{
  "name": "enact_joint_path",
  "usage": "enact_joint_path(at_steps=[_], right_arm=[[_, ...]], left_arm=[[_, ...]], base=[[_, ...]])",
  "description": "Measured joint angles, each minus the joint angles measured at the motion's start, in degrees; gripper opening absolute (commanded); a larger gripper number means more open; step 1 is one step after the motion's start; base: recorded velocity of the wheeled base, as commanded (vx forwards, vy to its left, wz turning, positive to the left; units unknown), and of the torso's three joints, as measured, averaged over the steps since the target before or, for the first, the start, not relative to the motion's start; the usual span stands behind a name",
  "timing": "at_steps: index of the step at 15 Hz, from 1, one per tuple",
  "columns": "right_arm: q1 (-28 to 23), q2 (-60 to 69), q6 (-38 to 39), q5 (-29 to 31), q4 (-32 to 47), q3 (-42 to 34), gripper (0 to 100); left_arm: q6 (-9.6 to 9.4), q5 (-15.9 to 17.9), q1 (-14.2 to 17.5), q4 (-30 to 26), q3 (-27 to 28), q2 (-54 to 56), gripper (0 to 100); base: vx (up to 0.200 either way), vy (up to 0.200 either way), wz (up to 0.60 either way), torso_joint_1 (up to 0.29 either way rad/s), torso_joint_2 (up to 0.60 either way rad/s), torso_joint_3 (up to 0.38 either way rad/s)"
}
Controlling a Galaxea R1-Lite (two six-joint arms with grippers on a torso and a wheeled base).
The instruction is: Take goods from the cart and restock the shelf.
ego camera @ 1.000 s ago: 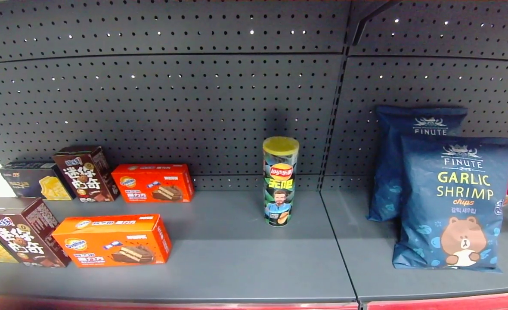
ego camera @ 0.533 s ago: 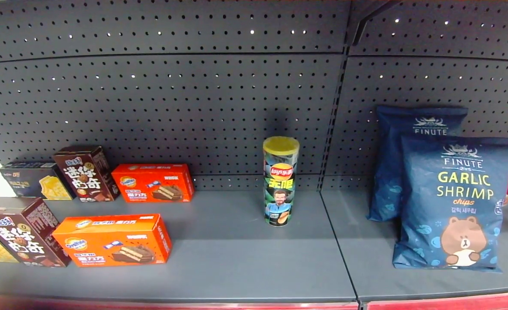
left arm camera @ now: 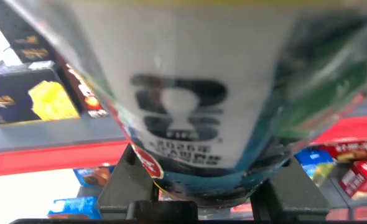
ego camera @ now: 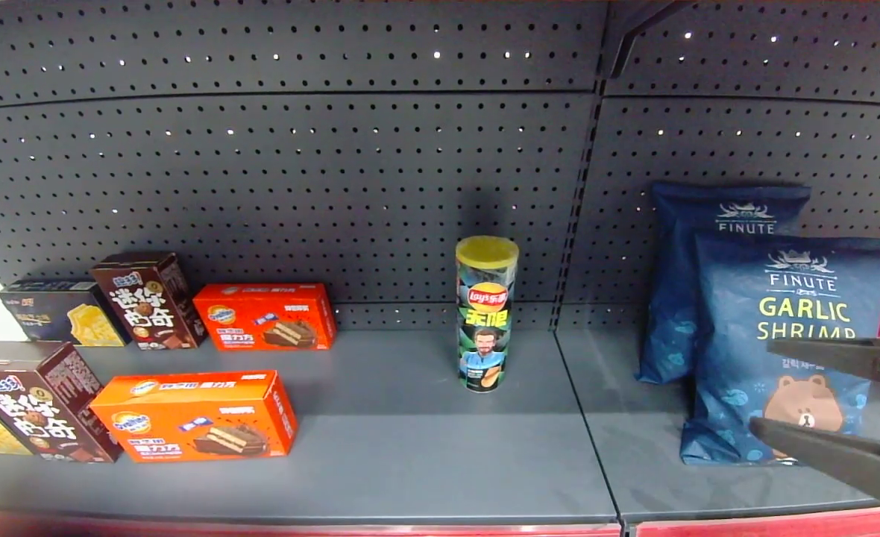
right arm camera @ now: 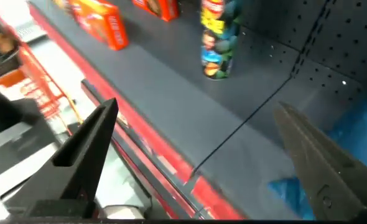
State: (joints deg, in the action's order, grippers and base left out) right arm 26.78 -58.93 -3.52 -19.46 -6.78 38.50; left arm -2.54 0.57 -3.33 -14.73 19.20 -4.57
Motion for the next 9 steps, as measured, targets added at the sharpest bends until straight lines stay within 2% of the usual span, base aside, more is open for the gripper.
enact_joint_path(at_steps=[4, 7, 9], right_arm=[[-0.24, -13.48, -1.48, 0.74, -4.06, 6.45, 100], [0.69, -22.65, -3.43, 0.77, -13.99, 8.87, 100], [1.41, -28.47, -4.88, -0.17, -23.36, 9.59, 100]], left_arm=[[2.16, 0.99, 0.00, -0.02, -1.45, -0.02, 0], [2.21, 1.04, 0.00, 0.09, -2.39, -0.02, 0], [2.21, 1.77, 0.00, 0.15, -2.72, -0.02, 0]], base=[[0.000, 0.000, 0.00, 0.000, 0.00, 0.000], [0.000, 0.000, 0.00, 0.000, 0.00, 0.000], [0.000, 0.000, 0.00, 0.000, 0.00, 0.000]])
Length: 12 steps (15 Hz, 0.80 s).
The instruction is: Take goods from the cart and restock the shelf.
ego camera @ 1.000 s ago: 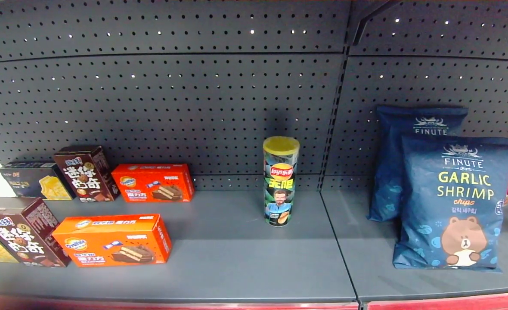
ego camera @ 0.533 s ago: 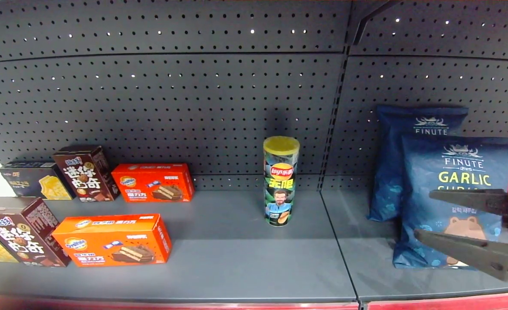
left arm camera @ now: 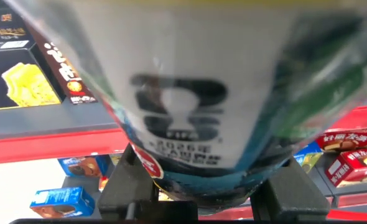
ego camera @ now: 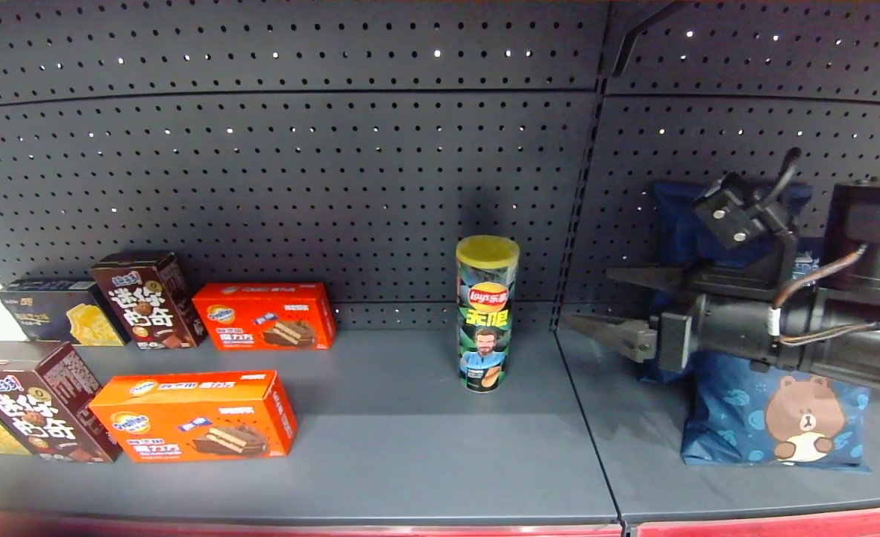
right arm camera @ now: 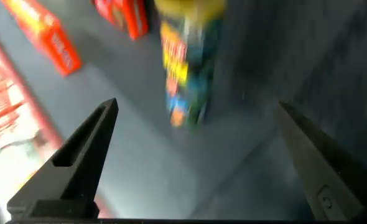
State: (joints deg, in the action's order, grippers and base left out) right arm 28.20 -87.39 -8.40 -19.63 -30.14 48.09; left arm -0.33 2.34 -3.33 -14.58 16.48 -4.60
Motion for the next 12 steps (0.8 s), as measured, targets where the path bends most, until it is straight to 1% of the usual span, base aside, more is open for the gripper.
enact_joint_path(at_steps=[1, 2, 3, 4, 8, 12], right_arm=[[0.35, -2.71, -0.29, -2.13, -3.74, 0.30, 100], [0.52, -4.91, -0.44, -5.96, -5.89, 0.46, 100], [0.60, -6.64, -0.52, -9.76, -7.39, 0.74, 100], [0.61, -8.45, -0.68, -12.04, -8.42, 1.19, 100], [0.11, -14.18, -0.74, -15.84, -11.35, 3.75, 100], [-0.33, -19.64, -0.79, -16.71, -12.04, 8.33, 100]], left_arm=[[0.01, 0.22, 0.00, 0.05, -0.09, 0.00, 0], [0.00, 0.23, 0.00, 0.02, -0.11, 0.00, 0], [0.00, 0.33, 0.00, 0.02, -0.17, 0.00, 0], [0.00, 0.37, 0.00, 0.02, -0.22, 0.00, 0], [-0.02, 0.96, 0.00, 0.00, -0.59, 0.00, 0], [-0.02, 1.00, 0.00, 0.00, -0.83, -0.04, 0]], base=[[0.000, 0.000, 0.00, 0.000, 0.00, 0.000], [0.000, 0.000, 0.00, 0.000, 0.00, 0.000], [0.000, 0.000, 0.00, 0.000, 0.00, 0.000], [0.000, 0.000, 0.00, 0.000, 0.00, 0.000], [0.000, 0.000, 0.00, 0.000, 0.00, 0.000], [0.000, 0.000, 0.00, 0.000, 0.00, 0.000]])
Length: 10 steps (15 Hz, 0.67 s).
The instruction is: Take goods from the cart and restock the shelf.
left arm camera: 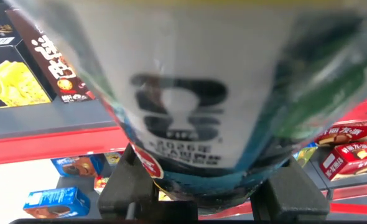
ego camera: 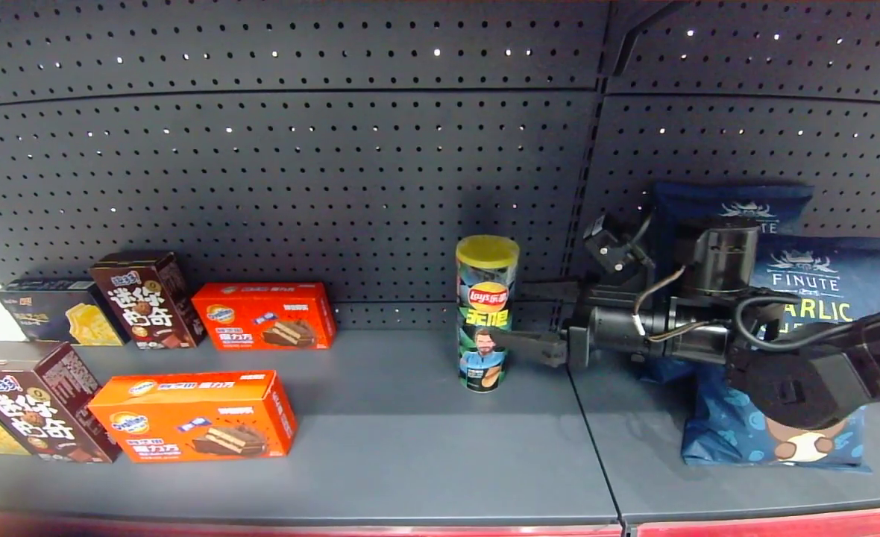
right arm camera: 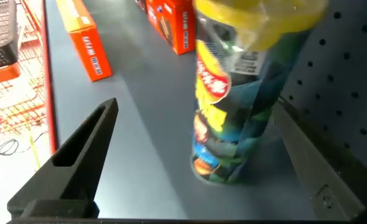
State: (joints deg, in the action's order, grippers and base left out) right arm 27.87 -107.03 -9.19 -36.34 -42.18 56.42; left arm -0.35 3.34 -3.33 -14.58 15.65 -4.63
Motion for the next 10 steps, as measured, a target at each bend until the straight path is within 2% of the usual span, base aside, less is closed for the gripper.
enact_joint_path(at_steps=[5, 10], right_arm=[[0.02, -6.58, 0.22, -1.91, -1.37, 5.66, 100], [-0.04, -12.01, 0.39, -1.71, -3.28, 7.63, 100]], left_arm=[[-0.33, -0.04, 0.06, 0.07, -1.52, 0.00, 0], [-0.43, -0.09, 0.09, 0.07, -1.85, 0.00, 0]], base=[[0.000, 0.000, 0.00, 0.000, 0.00, 0.000], [0.000, 0.000, 0.00, 0.000, 0.00, 0.000]])
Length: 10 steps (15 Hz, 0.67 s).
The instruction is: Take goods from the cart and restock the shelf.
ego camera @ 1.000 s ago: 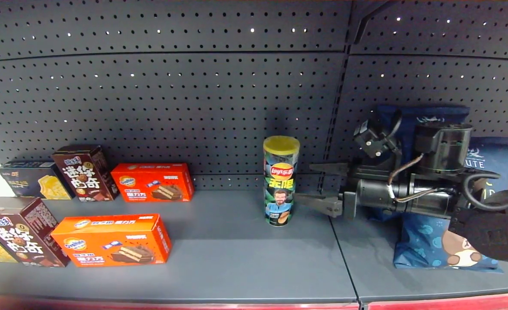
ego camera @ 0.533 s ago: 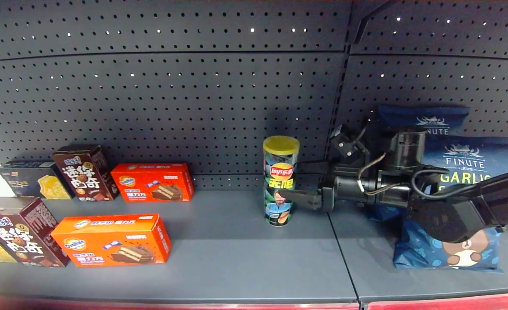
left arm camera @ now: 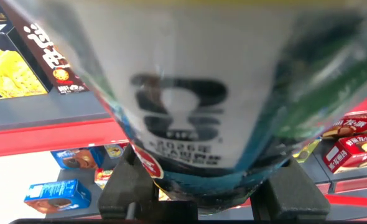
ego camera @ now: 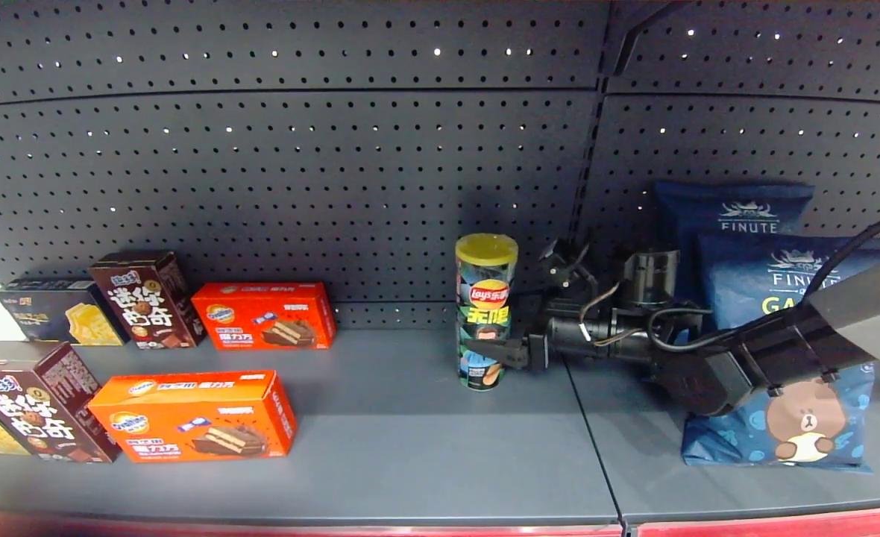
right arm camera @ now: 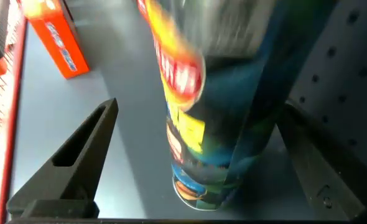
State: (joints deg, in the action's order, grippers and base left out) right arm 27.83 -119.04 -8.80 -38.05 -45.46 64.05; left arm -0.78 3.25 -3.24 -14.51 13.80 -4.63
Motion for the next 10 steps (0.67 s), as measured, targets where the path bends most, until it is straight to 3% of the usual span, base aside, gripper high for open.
enact_joint_path(at_steps=[5, 6, 10], right_arm=[[0.24, -4.39, 0.02, 0.22, -1.28, 1.66, 100], [0.26, -4.99, 0.02, 0.28, -1.29, 2.01, 0], [0.34, -6.67, 0.71, 0.61, -2.11, 2.99, 0]], left_arm=[[-0.09, -0.20, -0.02, 0.00, -0.27, 0.00, 0], [-0.11, -0.17, 0.00, 0.01, -0.27, 0.00, 0], [-0.12, -0.22, 0.00, 0.00, -0.24, 0.00, 0]], base=[[0.000, 0.000, 0.00, 0.000, 0.00, 0.000], [0.000, 0.000, 0.00, 0.000, 0.00, 0.000], [0.000, 0.000, 0.00, 0.000, 0.00, 0.000]])
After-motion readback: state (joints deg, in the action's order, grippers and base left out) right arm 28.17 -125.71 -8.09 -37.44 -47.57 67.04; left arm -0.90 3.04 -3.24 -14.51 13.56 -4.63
